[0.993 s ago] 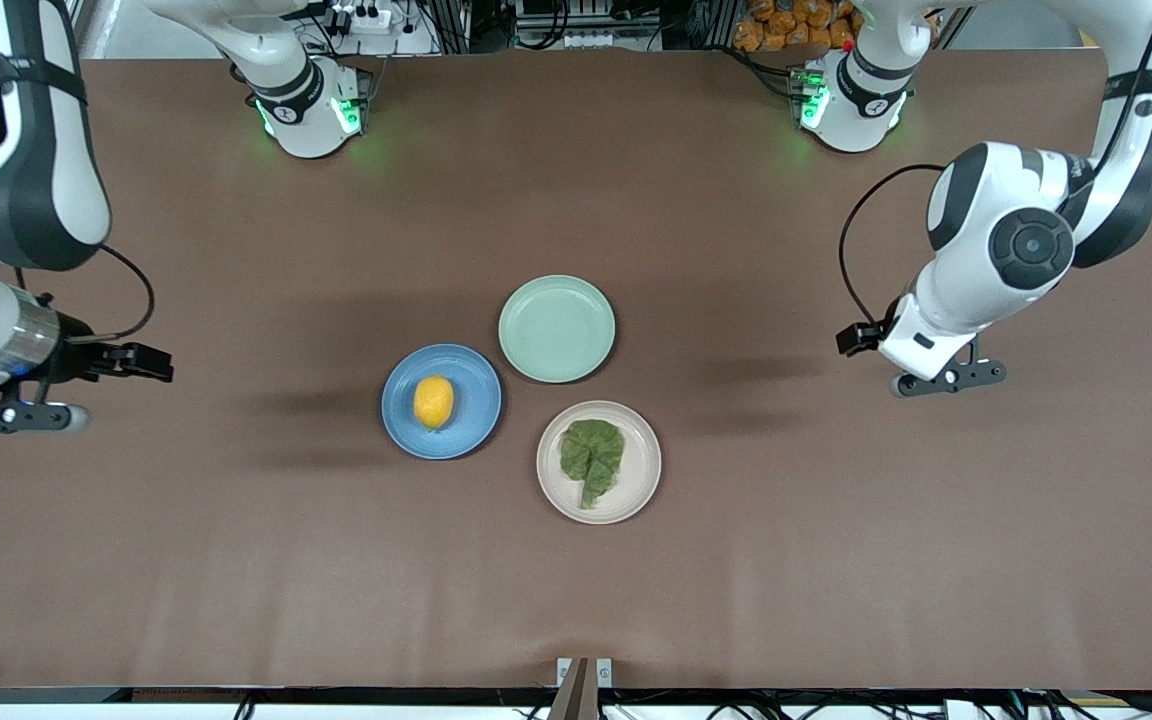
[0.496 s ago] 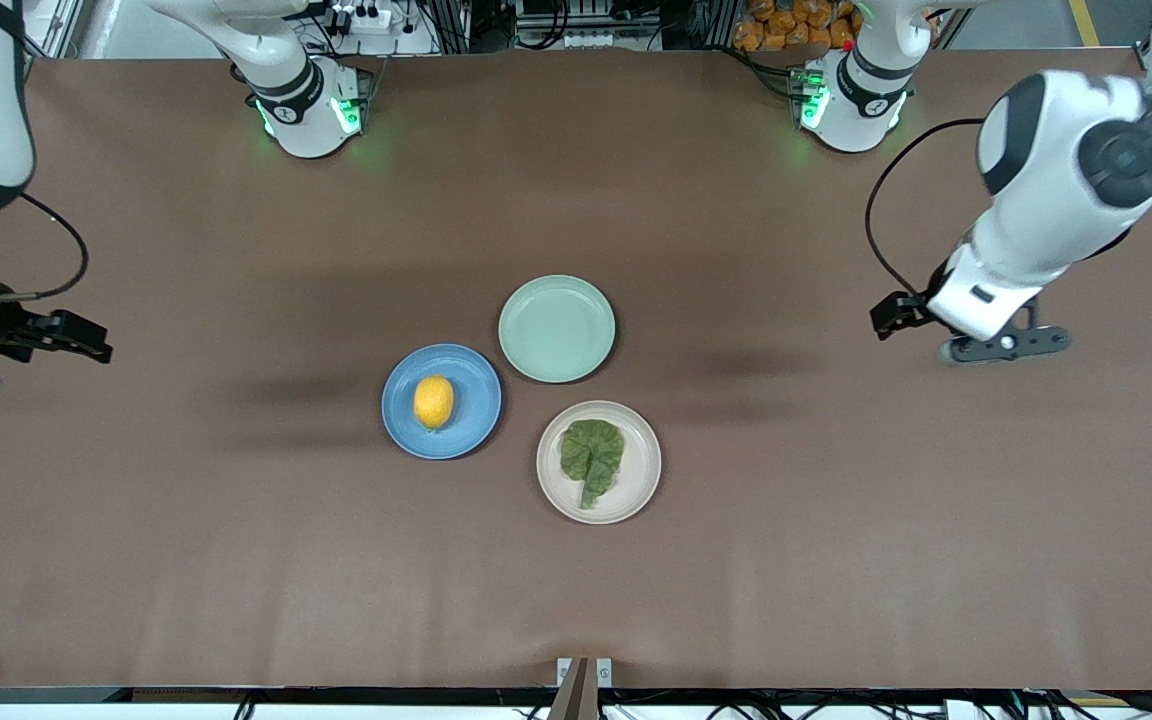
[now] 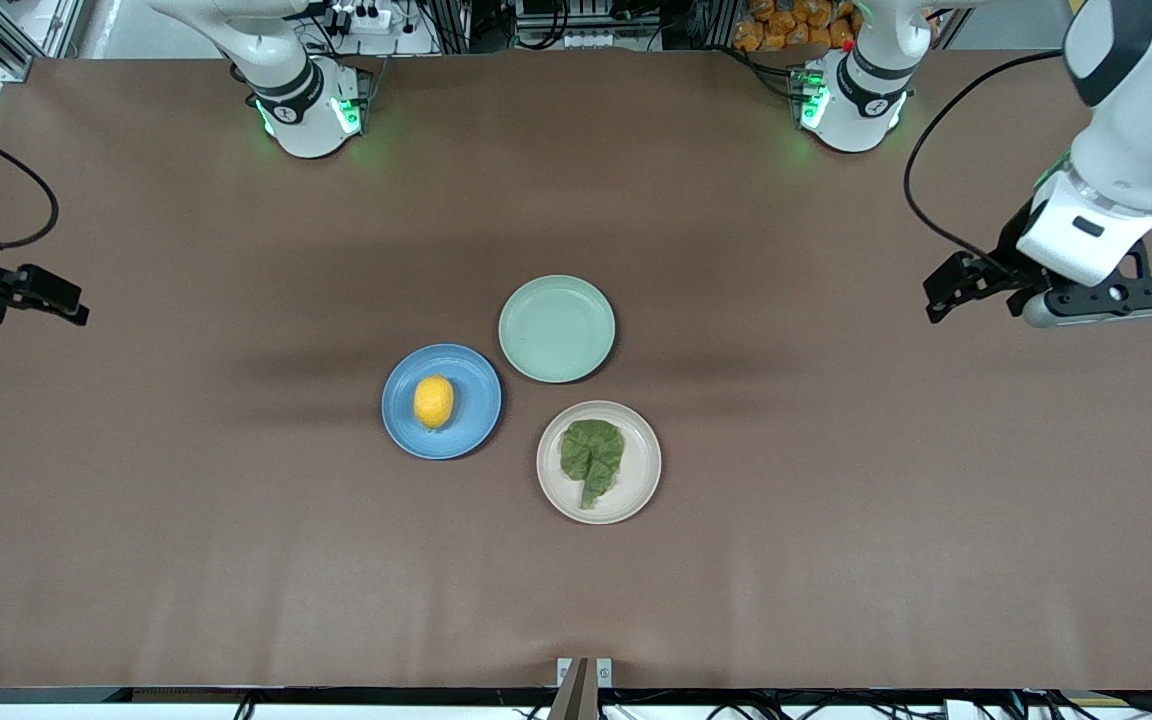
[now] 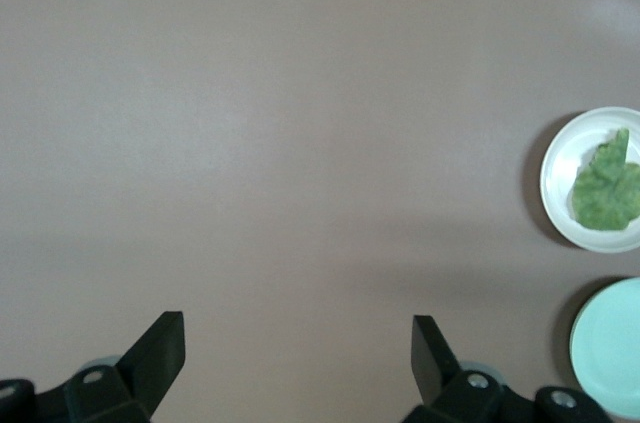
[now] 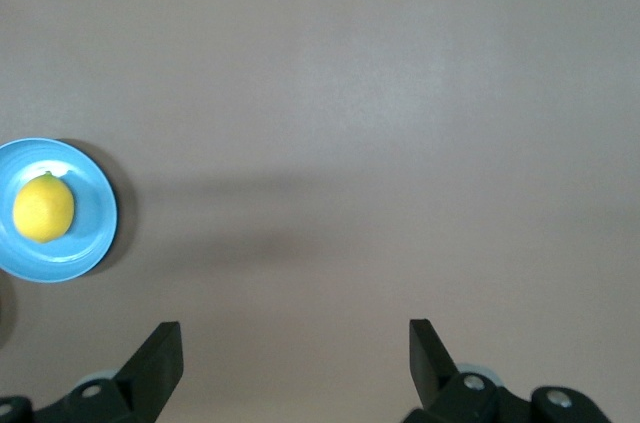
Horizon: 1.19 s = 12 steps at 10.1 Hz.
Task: Place lemon and lettuce in plates
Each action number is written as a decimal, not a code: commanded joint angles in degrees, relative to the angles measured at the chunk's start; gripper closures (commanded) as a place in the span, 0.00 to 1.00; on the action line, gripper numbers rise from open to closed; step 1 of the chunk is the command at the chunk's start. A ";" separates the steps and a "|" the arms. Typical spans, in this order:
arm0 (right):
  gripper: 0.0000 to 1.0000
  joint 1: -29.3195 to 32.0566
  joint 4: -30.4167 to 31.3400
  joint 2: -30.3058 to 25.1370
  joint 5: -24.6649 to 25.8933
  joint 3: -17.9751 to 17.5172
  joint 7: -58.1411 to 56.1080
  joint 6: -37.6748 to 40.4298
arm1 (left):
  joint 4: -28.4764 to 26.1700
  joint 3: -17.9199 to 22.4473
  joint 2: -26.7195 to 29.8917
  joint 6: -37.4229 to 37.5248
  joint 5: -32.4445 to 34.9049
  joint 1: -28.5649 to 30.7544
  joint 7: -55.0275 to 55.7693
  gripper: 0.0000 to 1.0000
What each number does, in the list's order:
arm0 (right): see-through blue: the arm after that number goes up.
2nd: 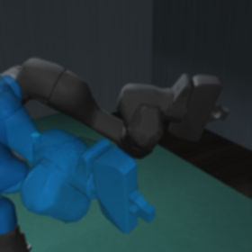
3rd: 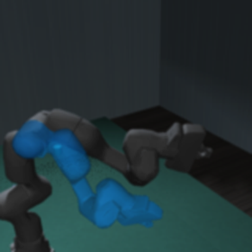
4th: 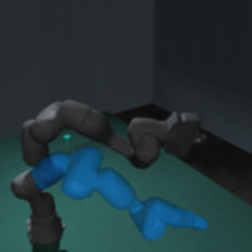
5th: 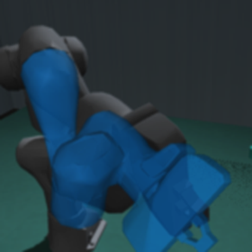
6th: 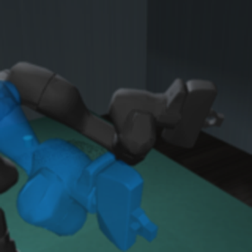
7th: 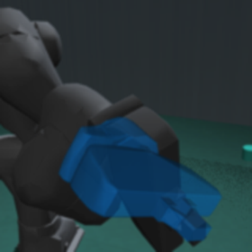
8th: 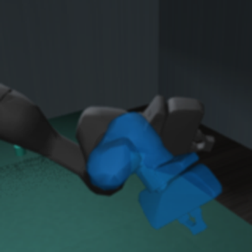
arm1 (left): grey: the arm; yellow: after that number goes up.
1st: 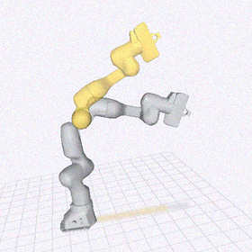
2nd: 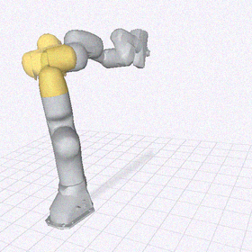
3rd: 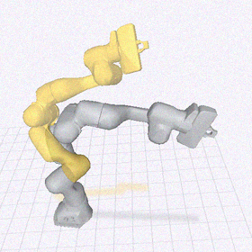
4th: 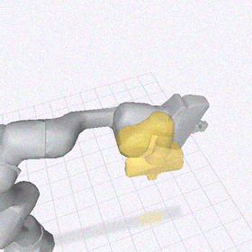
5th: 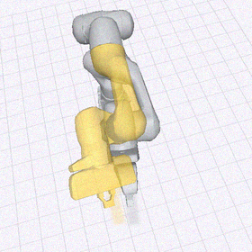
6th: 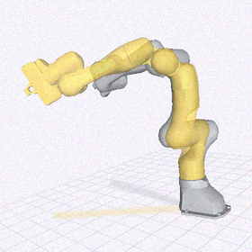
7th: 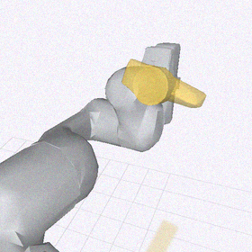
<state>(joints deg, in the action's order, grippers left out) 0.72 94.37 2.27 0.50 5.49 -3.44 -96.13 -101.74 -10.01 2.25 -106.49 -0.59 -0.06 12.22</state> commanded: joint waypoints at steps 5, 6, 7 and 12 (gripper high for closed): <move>0.00 0.60 -7.71 -2.18 0.11 -1.97 2.74 8.93 | 10.23 0.51 -0.14 12.70 2.08 -0.12 -7.30 0.00; 0.00 0.60 -7.71 -2.79 0.11 -2.06 2.65 9.11 | 10.33 0.51 0.12 12.88 2.08 -0.12 -7.30 0.00; 0.00 0.60 -7.97 -3.14 0.03 -2.23 2.65 9.81 | 10.33 0.51 0.21 12.89 2.08 -0.12 -7.30 0.00; 0.00 0.69 -7.37 -7.09 -0.06 -2.15 2.30 13.24 | 10.59 0.51 0.21 12.97 2.00 -0.12 -7.30 0.00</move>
<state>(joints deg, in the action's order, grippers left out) 0.71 85.93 -2.74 0.49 4.04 -1.65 -83.99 -92.00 -9.66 2.29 -94.77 0.32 -0.04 6.32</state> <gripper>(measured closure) 0.000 0.000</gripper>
